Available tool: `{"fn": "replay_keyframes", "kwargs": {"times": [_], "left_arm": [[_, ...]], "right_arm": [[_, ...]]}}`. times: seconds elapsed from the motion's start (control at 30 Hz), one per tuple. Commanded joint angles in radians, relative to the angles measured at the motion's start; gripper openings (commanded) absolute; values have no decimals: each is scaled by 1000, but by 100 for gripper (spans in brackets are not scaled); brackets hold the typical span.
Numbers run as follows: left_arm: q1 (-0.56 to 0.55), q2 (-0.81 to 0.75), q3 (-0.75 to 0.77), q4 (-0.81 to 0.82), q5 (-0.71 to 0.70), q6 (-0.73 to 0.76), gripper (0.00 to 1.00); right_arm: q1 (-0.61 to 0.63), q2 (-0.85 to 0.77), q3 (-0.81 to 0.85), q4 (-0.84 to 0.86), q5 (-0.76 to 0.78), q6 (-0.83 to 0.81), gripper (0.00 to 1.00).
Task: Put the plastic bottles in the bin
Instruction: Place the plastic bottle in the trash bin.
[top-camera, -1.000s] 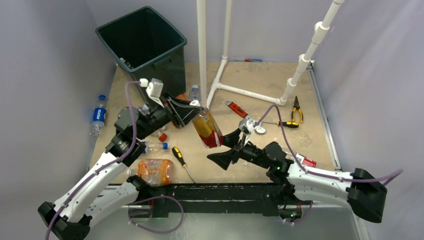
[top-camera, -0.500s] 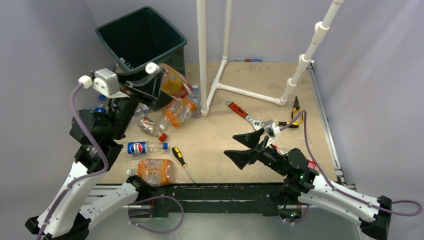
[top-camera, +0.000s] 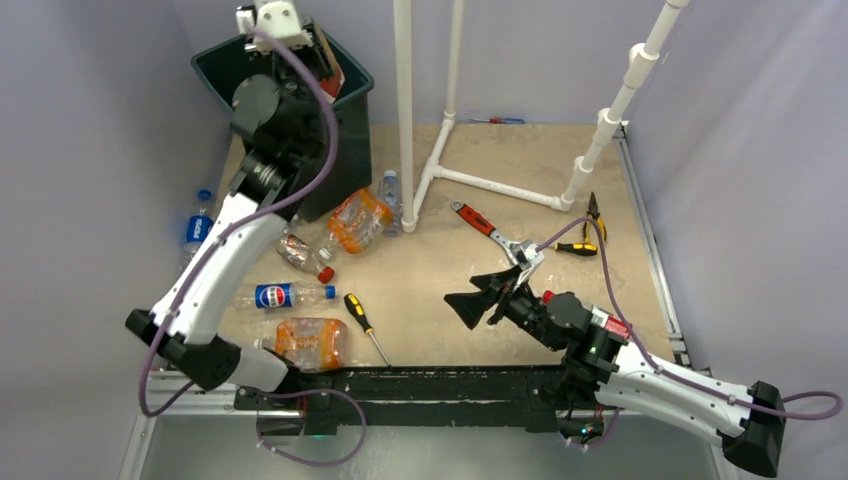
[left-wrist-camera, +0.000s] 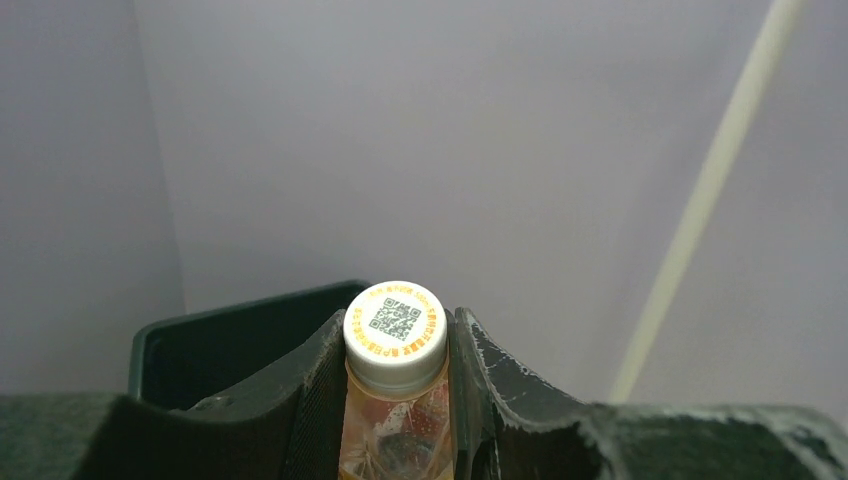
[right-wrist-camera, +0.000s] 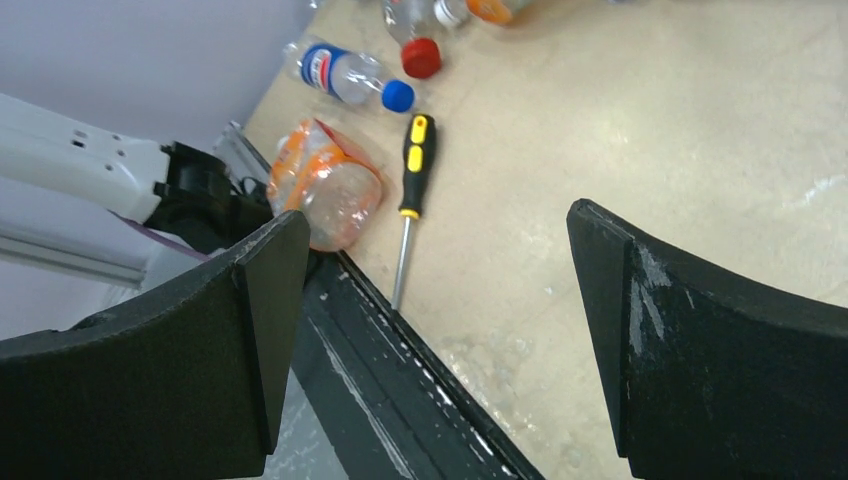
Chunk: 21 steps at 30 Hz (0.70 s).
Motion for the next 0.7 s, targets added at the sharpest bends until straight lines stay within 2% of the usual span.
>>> {"fn": "replay_keyframes", "kwargs": {"times": [0.0,0.07,0.13,0.2,0.5,0.67], "left_arm": [[119,89,144,-138,-70,-106,0],[191,149,226,-224,-46,-235,0],[211,216,262,-237,-106,-213,0],[221,224,235,-143,-143,-197,0],[289,279,169,-85,-132,-221,0],[364,298,84,-123,-82,-329,0]], "right_arm": [[1,18,40,-67,26,42,99],[1,8,28,-62,27,43,99],[1,-8,19,-72,25,47,99],[1,-28,16,-96,13,53,99],[1,-98,-33,-156,-9,94,99],[1,-85,-26,-134,25,97,99]]}}
